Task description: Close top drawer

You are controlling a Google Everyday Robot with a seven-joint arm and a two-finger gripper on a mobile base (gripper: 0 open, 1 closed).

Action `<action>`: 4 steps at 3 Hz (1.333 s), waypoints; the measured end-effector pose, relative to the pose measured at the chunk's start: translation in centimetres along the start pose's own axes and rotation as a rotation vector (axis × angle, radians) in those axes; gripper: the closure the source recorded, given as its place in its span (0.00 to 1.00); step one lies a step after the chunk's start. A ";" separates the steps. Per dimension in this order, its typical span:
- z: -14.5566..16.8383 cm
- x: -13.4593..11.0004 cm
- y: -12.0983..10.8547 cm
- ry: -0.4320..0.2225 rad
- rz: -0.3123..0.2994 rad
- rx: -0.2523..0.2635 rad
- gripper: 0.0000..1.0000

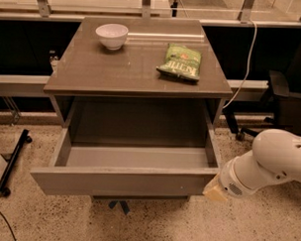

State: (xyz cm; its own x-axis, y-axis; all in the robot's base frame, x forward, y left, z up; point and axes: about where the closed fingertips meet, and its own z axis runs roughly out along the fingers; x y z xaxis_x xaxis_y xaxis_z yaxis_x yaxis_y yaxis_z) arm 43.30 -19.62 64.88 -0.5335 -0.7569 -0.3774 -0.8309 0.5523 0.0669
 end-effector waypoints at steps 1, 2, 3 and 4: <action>0.4 -2.2 -0.9 -0.064 -0.015 0.049 1.00; 0.5 -2.5 -1.0 -0.073 -0.018 0.057 1.00; 0.7 -6.2 -3.1 -0.154 -0.061 0.103 1.00; 0.7 -6.4 -3.1 -0.161 -0.064 0.105 1.00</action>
Offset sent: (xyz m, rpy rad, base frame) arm 0.1371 0.0789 0.0376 0.1323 -0.4152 0.0297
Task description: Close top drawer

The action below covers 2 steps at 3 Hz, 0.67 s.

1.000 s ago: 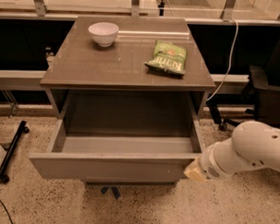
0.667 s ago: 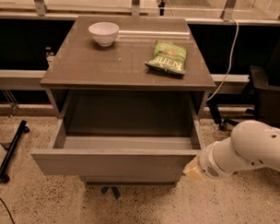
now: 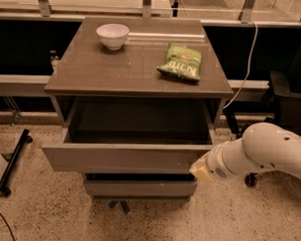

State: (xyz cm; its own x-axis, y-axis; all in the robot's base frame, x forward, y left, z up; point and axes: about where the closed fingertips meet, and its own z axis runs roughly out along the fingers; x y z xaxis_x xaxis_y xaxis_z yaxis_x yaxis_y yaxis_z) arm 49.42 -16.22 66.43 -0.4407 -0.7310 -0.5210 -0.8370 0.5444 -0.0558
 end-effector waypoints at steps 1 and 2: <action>1.3 -5.8 -4.5 -0.143 -0.064 0.044 1.00; 1.6 -5.8 -4.5 -0.149 -0.058 0.044 1.00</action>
Offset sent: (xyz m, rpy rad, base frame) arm 0.0518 0.0187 0.0160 0.0606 -0.1019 0.0312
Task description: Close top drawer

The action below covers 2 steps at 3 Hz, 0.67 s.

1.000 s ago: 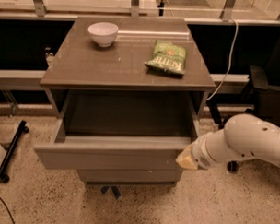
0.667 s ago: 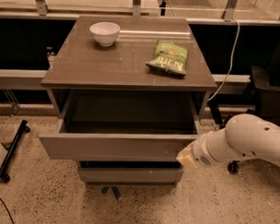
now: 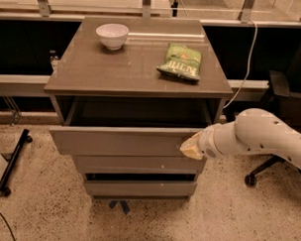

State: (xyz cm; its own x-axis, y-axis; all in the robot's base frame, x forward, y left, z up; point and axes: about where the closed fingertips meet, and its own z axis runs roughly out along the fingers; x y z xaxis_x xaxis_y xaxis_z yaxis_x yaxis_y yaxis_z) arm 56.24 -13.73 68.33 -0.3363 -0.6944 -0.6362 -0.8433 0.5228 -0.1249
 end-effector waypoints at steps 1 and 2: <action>1.7 -1.1 -0.4 -0.043 -0.013 0.010 1.00; 4.1 -3.4 -1.6 -0.116 -0.034 0.033 1.00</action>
Offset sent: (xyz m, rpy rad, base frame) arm 0.0772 0.0578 -0.0067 0.1281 -0.1852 0.0254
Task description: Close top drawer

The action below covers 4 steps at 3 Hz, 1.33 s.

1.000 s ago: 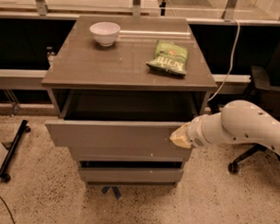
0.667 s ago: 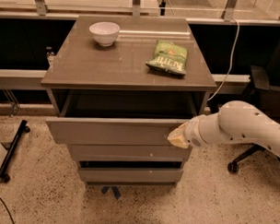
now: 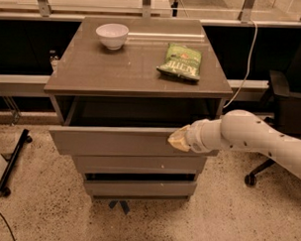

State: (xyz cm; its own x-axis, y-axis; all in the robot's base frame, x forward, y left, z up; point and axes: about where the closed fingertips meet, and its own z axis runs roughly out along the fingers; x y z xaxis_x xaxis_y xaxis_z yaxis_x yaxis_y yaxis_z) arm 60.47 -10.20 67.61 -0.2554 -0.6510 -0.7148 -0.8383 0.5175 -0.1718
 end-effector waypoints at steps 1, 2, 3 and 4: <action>1.4 -1.6 -0.9 -0.047 -0.024 0.012 0.82; 1.6 -1.7 -0.8 -0.047 -0.024 0.009 0.59; 1.7 -1.7 -0.6 -0.048 -0.025 0.005 0.28; 1.9 -1.7 -0.5 -0.048 -0.026 0.003 0.04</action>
Offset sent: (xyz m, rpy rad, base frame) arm 0.0186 0.0138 0.0034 0.0249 -0.0456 0.0154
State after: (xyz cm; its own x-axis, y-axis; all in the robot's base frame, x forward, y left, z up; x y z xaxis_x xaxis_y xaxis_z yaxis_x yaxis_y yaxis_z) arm 62.24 -8.29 67.69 -0.2101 -0.6370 -0.7416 -0.8431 0.5022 -0.1925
